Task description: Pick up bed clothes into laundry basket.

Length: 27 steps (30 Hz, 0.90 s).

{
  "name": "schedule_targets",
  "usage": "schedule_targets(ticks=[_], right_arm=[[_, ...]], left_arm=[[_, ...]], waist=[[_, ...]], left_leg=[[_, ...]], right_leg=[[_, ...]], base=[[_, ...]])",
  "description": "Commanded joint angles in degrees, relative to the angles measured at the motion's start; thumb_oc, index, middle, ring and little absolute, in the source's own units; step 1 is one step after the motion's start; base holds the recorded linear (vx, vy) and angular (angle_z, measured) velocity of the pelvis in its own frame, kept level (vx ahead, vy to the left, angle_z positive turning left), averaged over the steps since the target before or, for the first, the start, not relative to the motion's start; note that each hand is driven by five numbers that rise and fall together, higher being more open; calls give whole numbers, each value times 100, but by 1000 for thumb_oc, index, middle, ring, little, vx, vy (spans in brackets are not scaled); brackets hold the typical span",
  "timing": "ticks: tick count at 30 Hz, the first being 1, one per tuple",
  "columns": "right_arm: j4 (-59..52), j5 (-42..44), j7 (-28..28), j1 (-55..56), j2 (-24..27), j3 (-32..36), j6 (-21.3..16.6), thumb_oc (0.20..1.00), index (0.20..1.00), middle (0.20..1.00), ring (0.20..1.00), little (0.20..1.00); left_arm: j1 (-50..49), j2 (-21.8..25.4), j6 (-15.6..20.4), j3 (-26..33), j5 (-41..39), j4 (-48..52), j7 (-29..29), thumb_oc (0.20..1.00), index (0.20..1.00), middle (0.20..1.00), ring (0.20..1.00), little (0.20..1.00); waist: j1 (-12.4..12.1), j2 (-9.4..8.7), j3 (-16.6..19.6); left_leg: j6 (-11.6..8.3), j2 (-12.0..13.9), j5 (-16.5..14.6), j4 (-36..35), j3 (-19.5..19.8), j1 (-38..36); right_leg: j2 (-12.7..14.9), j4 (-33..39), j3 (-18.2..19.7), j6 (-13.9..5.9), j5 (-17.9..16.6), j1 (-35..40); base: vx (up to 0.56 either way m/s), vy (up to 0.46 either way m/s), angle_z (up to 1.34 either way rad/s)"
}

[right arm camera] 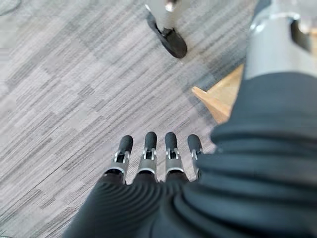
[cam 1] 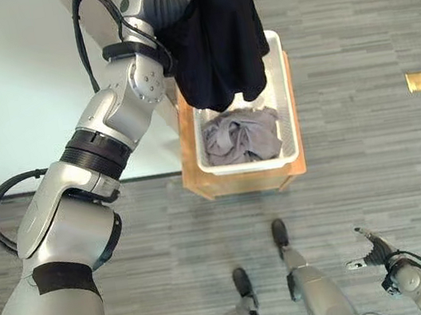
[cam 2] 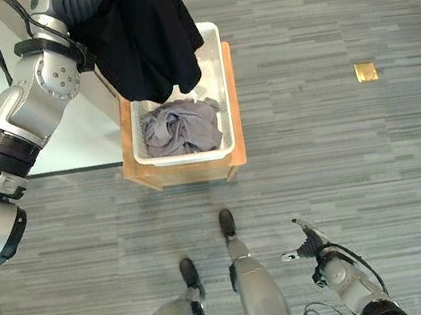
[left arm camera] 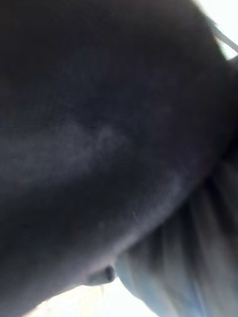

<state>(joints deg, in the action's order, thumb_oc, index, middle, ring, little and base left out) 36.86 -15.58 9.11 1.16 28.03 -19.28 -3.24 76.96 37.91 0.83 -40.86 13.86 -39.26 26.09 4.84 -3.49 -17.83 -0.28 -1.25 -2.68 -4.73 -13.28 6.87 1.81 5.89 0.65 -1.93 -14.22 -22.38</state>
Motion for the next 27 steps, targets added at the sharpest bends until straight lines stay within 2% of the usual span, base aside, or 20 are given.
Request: schedule_targets(ticks=[1,5,13,14,15,18,22,27], right_arm=[[-72,238,192,-106,210,-38,-157,1000,1000,1000,1000,1000],[13,314,326,-289,77,-170,-217,1000,1000,1000,1000,1000],[182,396,491,-516,-111,-454,-337,1000,1000,1000,1000,1000],[229,397,515,-536,-123,-481,-343,1000,1000,1000,1000,1000],[232,402,529,-542,-137,-507,-347,1000,1000,1000,1000,1000],[220,382,556,-514,-130,-513,-355,1000,1000,1000,1000,1000],[134,345,584,-394,-144,-491,-349,1000,1000,1000,1000,1000],[35,251,544,-192,-101,-461,-316,1000,1000,1000,1000,1000]], left_arm=[[940,-213,-64,100,323,-666,134,200,200,200,200,200],[1000,-535,-128,-47,614,-925,154,200,200,200,200,200],[625,-1300,-314,-131,1379,-801,227,200,200,200,200,200],[484,-1379,-329,-77,1433,-728,262,649,649,649,649,649],[368,-1473,-314,-23,1458,-632,293,1000,1000,1000,1000,1000],[126,-1648,-318,103,1496,-394,354,1000,1000,1000,1000,1000],[-571,-2105,-225,387,1379,199,450,1000,1000,1000,1000,1000],[-965,-2251,-125,544,1233,627,459,1000,1000,1000,1000,1000]], waist=[[-7,107,-211],[-11,-2,-360],[-39,-23,-578],[-51,-1,-595],[-70,15,-616],[-83,46,-621],[-120,110,-582],[-144,162,-449]], left_leg=[[-207,482,478,-27,787,446],[-234,525,552,-27,913,747],[-246,494,648,-27,1067,1093],[-243,485,651,-27,1071,1099],[-243,476,656,-27,1073,1099],[-239,458,650,-27,1083,1073],[-231,414,614,-27,1086,938],[-222,386,549,-27,1053,734]], right_leg=[[431,-89,-427,-732,521,711],[436,-89,-530,-728,478,484],[491,-89,-680,-711,464,253],[499,-89,-686,-709,470,254],[505,-89,-693,-703,476,264],[521,-89,-701,-700,487,297],[551,-89,-720,-697,518,444],[559,-89,-718,-713,550,640]], base=[[-68,-47,4],[-68,-52,4],[-61,-25,15],[-44,9,-2],[-36,10,-2],[0,0,0],[-2,1,1],[20,2,3]])
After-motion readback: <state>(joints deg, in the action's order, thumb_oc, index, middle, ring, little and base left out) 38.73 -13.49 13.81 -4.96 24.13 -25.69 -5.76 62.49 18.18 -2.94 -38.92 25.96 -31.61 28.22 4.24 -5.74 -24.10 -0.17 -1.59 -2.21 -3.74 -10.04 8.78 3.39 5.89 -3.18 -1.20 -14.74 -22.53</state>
